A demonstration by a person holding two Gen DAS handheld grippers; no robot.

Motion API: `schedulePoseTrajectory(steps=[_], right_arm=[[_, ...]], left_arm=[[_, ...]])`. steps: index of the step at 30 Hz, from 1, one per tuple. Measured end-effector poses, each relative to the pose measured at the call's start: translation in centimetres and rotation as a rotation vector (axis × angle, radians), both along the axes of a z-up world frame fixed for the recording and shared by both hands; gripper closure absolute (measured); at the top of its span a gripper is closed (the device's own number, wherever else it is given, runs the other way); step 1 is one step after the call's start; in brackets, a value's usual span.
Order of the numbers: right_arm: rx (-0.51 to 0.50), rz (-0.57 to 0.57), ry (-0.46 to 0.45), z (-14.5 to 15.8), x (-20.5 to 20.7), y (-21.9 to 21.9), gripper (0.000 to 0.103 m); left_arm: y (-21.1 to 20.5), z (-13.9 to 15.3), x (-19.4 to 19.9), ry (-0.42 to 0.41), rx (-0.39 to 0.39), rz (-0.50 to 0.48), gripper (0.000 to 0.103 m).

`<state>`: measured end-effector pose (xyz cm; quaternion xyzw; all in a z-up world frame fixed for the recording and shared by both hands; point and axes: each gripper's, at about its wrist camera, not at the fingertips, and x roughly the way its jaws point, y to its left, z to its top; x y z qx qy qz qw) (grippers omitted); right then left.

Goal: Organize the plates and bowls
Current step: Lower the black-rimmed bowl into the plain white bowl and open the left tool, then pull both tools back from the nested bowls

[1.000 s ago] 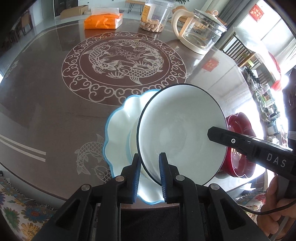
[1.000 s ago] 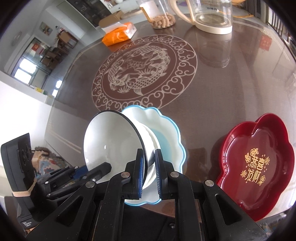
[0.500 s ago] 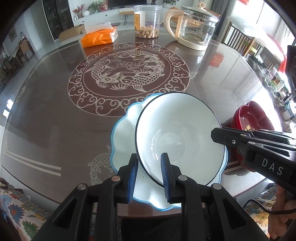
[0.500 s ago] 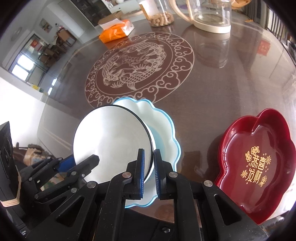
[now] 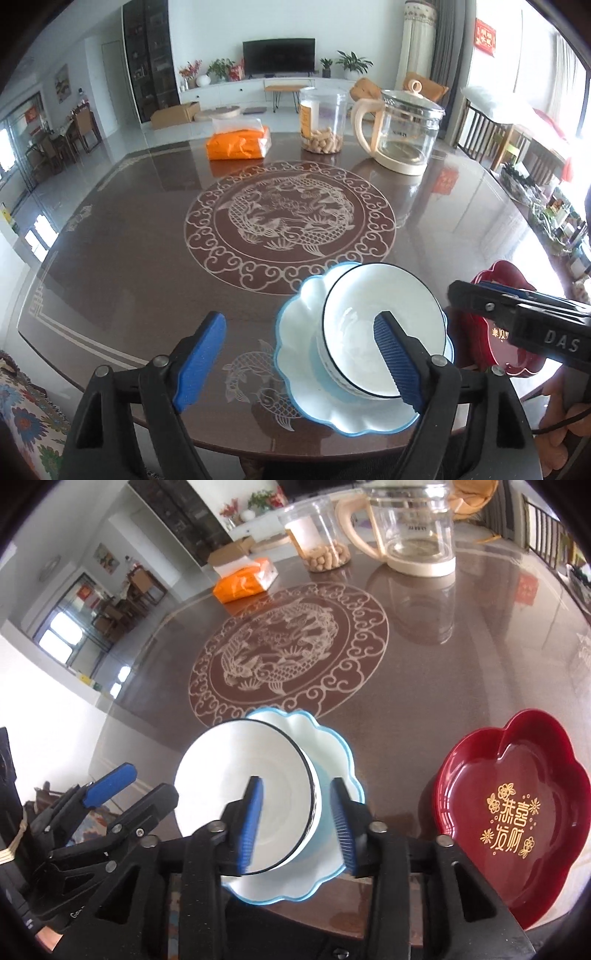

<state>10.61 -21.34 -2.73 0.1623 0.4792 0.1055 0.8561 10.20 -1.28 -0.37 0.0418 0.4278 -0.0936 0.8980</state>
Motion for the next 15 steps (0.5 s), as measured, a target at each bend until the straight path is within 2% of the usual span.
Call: schedulePoseTrajectory(steps=[3,4,9,11,15], right_arm=[[-0.071,-0.047,-0.125,1.7,-2.5,-0.2,0.046],[-0.102,-0.060,-0.166,2.2,-3.5,-0.1,0.042],[-0.247,-0.119,-0.363,3.4,-8.3,0.3,0.036],[-0.288,-0.114,-0.396,3.3,-9.3,0.7,0.033],[-0.310,-0.092,-0.360,2.0,-9.3,0.8,0.033]], left_arm=[[0.6,-0.2,-0.7,-0.020,0.020,0.028,0.021],[0.7,-0.3,-0.9,-0.022,0.021,0.038,0.021],[1.5,-1.3,-1.4,-0.010,0.015,0.069,0.021],[1.6,-1.4,-1.5,-0.011,0.020,0.078,0.021],[1.8,-1.5,-1.8,-0.014,0.014,0.085,0.021]])
